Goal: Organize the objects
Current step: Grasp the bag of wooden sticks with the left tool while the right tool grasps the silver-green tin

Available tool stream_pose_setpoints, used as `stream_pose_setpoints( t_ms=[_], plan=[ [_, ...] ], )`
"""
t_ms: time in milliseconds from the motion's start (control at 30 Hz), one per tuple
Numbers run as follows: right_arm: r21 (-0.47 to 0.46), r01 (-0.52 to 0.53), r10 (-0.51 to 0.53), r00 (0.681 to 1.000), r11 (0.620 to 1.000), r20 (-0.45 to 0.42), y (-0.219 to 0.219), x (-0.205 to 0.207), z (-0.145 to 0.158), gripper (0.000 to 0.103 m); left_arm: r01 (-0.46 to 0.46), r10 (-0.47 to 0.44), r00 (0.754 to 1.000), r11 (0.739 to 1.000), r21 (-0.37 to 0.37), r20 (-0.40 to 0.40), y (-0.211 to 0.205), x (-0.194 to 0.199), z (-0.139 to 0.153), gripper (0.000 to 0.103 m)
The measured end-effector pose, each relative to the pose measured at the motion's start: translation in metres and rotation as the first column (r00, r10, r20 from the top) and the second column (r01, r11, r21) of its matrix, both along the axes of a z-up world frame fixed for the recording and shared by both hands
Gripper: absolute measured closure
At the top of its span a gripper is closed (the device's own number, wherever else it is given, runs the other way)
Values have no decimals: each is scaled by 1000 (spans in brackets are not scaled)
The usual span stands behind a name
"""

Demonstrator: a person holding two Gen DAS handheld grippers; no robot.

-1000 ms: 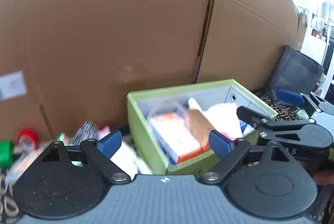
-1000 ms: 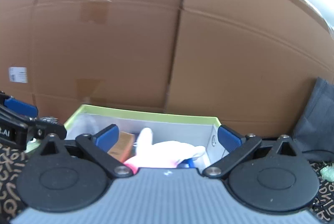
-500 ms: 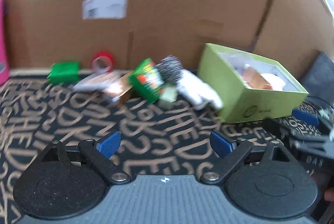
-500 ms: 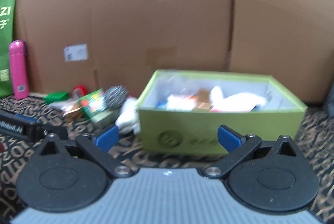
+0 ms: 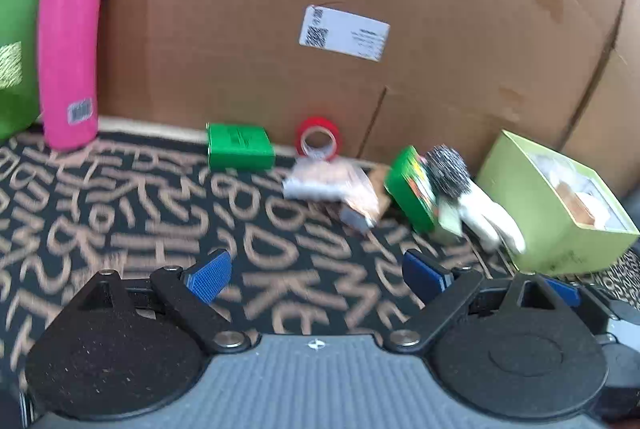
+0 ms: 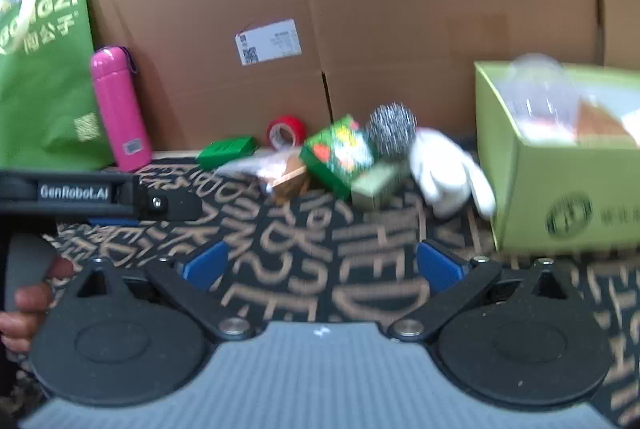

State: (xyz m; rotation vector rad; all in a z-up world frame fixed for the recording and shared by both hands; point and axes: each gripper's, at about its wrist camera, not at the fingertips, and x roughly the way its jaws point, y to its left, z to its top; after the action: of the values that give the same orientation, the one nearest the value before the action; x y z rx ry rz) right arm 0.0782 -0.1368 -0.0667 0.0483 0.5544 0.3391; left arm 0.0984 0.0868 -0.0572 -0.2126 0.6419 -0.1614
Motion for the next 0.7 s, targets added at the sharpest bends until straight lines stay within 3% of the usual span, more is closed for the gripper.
stream_pose_setpoints(
  t_ms=[100,300,400,467,500,567,600,700],
  plan=[
    [1,42,-42,999,999,-12,7,21,-4,2,-3,3,1000,1000,5,-14,1,31,0,8],
    [-10,147,-148,987,989,-60,9,66,-15,25,-18,17,996,1000,-5,-83,1,85,-11,8],
    [-10,174,-174,981,985,-89,8,81,-24,48,-4,-2,995,998,-63,-98,4,96,-18,12],
    [0,184,-183,979,983,-91,4,80,-26,70,26,-33,996,996,-88,-80,5,96,-18,42],
    [-12,180,-180,980,984,-82,3,76,-25,71,58,-66,994,994,-90,-85,4,96,-18,62],
    [-40,174,-176,983,984,-61,2,62,-22,76,81,-88,991,994,-69,-104,2,93,-17,75],
    [-38,164,-166,984,986,-58,0,55,-21,77,101,-108,988,993,-65,-110,2,90,-17,91],
    [-31,110,-112,991,993,-71,-7,31,-18,78,155,-163,977,985,-69,-134,-1,69,-15,97]
  ],
)
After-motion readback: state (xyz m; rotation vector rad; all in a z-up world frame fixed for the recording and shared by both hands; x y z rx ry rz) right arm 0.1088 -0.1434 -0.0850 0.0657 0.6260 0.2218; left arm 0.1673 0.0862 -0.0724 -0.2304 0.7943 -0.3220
